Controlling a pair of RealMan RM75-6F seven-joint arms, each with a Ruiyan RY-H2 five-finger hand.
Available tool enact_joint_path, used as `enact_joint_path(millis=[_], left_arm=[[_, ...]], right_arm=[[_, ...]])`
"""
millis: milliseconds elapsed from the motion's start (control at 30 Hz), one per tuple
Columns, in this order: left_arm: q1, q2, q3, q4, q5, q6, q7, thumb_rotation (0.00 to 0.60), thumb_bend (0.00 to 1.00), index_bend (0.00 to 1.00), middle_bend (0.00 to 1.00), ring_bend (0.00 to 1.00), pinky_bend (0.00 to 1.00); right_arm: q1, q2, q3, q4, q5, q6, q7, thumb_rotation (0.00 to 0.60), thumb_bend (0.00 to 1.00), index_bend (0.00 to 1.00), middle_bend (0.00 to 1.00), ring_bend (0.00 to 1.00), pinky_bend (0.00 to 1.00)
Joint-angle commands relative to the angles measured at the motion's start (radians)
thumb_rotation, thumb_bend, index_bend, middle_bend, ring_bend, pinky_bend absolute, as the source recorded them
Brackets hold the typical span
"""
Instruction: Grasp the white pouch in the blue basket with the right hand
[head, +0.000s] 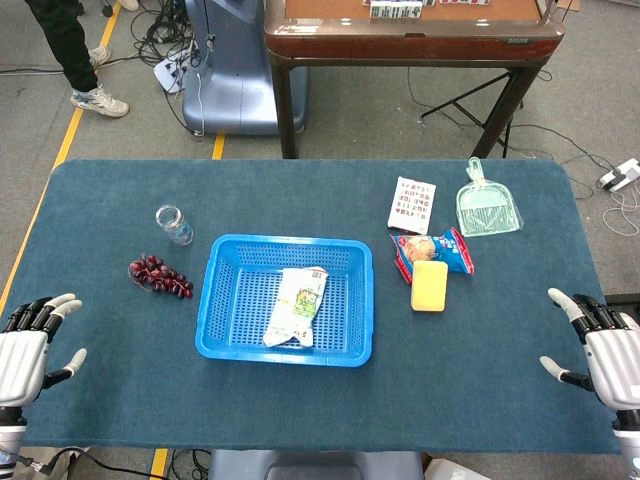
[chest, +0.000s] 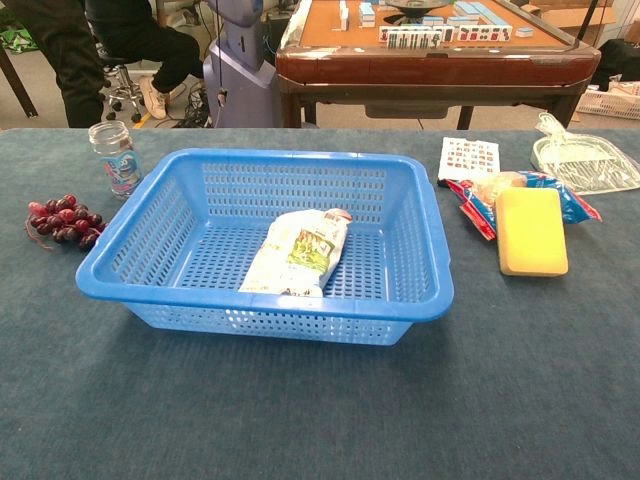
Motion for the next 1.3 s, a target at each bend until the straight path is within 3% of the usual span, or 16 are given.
enact_joint_path(millis=[33,367,567,800,933,1100,1300], left_arm=[[0.001,0.0,0.0,0.0,0.0,0.002,0.0,0.6,0.27,0.3,0.21,0.15,0.14],[0.013,0.01,0.002,-0.011,0.012,0.025,-0.001,0.6,0.27,0.3,0.21,0.15,0.14],[0.018,0.02,0.008,-0.017,0.019,0.025,0.001,0.6,0.27,0.3,0.21,0.15,0.14],[0.032,0.025,0.013,-0.018,0.021,0.039,-0.005,0.6,0.27,0.3,0.21,0.15,0.14],[0.041,0.026,0.016,-0.019,0.022,0.049,-0.006,0.6,0.27,0.3,0.21,0.15,0.14],[0.052,0.029,0.02,-0.016,0.012,0.054,-0.004,0.6,0.27,0.3,0.21,0.15,0.14],[0.069,0.036,0.022,-0.01,0.001,0.068,-0.01,0.6,0.27,0.3,0.21,0.15,0.14]], right_arm=[[-0.001,0.003,-0.002,-0.002,-0.005,0.002,0.001,0.6,0.1,0.15,0.28,0.17,0.24],[0.007,0.013,-0.002,-0.005,-0.028,0.002,0.012,0.6,0.1,0.15,0.28,0.17,0.24],[0.081,0.061,0.014,-0.031,-0.105,-0.053,0.012,0.6,0.1,0.15,0.28,0.17,0.24],[0.295,0.142,0.07,-0.111,-0.22,-0.255,0.049,0.6,0.1,0.15,0.28,0.17,0.24],[0.441,0.132,0.113,-0.122,-0.258,-0.4,0.044,0.6,0.1,0.15,0.28,0.17,0.24],[0.63,0.039,0.159,-0.061,-0.252,-0.583,0.078,0.6,0.08,0.15,0.28,0.17,0.24],[0.808,-0.122,0.168,0.063,-0.25,-0.733,0.099,0.6,0.01,0.14,0.27,0.17,0.24]])
